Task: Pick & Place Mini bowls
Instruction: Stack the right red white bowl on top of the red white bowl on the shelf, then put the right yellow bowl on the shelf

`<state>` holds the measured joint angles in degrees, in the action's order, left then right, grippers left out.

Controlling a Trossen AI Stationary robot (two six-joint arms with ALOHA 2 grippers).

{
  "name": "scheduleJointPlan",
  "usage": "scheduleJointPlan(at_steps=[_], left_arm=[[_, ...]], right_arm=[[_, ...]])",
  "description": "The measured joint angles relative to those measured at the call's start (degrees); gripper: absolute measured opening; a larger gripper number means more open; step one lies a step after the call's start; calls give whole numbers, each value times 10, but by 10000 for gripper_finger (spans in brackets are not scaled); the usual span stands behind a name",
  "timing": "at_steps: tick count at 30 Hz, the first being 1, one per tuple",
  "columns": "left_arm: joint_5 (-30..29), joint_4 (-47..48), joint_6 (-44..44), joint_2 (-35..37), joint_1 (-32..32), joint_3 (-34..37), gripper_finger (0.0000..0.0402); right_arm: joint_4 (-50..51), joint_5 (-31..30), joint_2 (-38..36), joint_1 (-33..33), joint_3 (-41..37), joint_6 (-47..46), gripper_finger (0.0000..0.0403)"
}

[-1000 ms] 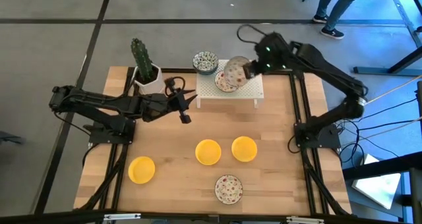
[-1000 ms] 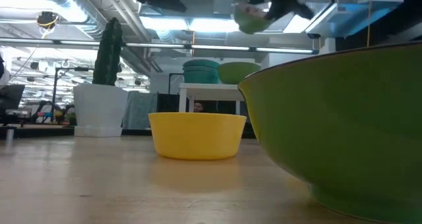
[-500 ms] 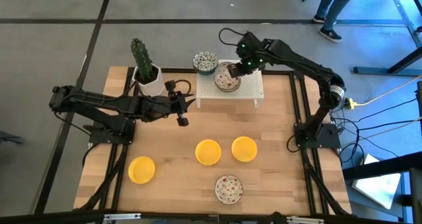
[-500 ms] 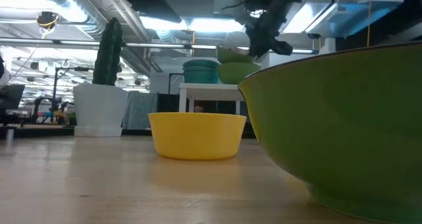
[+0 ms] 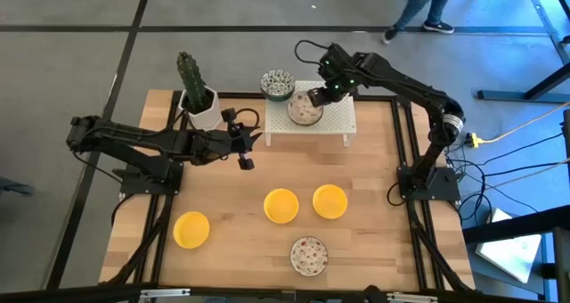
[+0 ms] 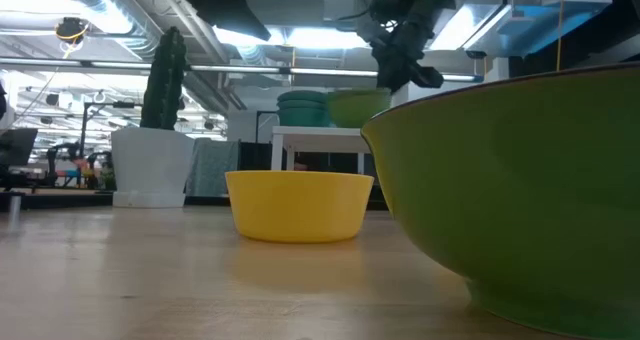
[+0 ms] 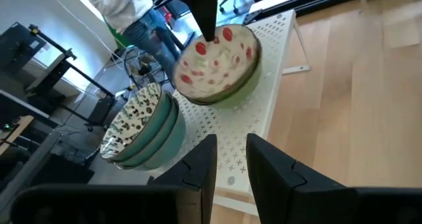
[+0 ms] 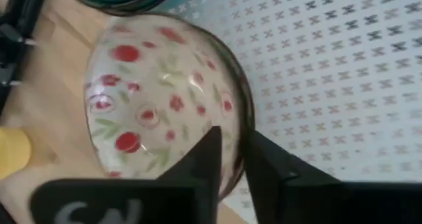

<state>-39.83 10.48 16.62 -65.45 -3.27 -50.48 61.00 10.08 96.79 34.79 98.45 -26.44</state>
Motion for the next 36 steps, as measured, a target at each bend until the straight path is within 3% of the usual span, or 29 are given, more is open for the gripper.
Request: scheduleJointPlan(at_steps=[8,14,17,19,22,27,31,36], left_arm=[[0,0,0,0,0,0,77],[-44,48,-4,0,0,0,79],[-92,67,-14,0,6,0,77],[-97,68,-25,0,11,0,76],[-81,68,-31,0,19,0,75],[-59,65,-40,0,27,0,74],[-55,62,-40,0,27,0,74],[-54,55,-43,0,27,0,74]], right_arm=[[4,-44,-8,-1,0,16,141],[22,-77,-83,-25,0,41,139],[79,-89,-130,-71,-3,64,131],[119,-132,-158,-115,-24,67,127],[137,-177,-195,-185,-88,20,124],[88,-164,-245,-300,-238,-96,124],[-15,-156,-253,-374,-361,-174,123],[-187,-144,-236,-416,-480,-214,123]])
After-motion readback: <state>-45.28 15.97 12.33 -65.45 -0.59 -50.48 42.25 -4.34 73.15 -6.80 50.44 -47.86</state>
